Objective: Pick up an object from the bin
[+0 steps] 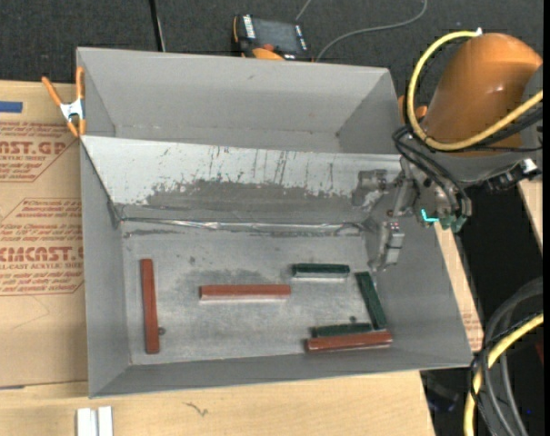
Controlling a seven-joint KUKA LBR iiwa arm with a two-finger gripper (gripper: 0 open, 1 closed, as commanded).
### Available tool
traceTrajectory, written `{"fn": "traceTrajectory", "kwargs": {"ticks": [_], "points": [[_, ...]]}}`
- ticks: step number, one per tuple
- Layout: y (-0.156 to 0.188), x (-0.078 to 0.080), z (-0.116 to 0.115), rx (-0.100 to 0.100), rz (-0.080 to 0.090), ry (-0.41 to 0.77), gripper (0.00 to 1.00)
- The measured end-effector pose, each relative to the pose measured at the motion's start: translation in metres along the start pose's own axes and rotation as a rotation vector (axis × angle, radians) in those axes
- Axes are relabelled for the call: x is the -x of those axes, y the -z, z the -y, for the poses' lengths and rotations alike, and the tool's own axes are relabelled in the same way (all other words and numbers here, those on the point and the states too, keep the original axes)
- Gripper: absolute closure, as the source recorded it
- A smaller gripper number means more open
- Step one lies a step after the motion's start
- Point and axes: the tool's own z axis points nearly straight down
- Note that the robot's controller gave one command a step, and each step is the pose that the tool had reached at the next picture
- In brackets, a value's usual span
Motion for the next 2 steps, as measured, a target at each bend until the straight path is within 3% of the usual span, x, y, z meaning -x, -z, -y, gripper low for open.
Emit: {"fn": "traceTrajectory", "kwargs": {"ticks": [1, 2], "points": [[-0.1745, -0.0023, -0.0341, 0.001, 0.0, 0.16, 0.0], [-0.1696, -0.0002, -0.0332, -0.001, 0.006, 0.158, 1.0]]}}
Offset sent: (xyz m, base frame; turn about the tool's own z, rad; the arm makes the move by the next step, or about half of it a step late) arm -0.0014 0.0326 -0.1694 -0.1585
